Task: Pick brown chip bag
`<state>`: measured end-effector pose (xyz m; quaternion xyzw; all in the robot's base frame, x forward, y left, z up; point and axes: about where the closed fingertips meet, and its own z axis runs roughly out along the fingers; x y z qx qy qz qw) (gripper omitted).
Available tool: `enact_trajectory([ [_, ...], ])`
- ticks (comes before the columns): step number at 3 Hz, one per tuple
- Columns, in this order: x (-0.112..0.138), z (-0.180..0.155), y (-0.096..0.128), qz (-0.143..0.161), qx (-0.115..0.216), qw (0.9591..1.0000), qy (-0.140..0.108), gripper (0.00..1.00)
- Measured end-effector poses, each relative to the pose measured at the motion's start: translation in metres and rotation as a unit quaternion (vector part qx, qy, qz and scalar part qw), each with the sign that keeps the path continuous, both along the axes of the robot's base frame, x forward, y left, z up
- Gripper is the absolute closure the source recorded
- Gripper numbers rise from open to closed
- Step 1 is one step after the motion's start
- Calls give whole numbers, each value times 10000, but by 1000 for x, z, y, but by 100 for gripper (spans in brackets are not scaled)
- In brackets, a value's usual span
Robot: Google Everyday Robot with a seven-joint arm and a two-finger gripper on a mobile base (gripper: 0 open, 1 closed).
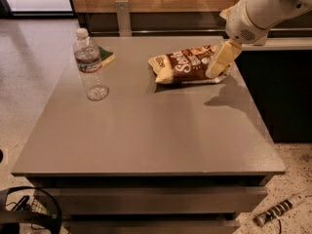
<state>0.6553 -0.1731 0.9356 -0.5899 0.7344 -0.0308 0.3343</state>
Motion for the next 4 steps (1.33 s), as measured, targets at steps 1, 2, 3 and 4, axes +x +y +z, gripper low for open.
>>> enact_trajectory([
  [1,26,-17,16,53,169,9997,139,0],
  [2,33,-23,19,51,193,9996,196,0],
  [3,38,-32,19,-7,147,9993,349,0],
  [4,51,-66,15,-30,412,9960,788,0],
])
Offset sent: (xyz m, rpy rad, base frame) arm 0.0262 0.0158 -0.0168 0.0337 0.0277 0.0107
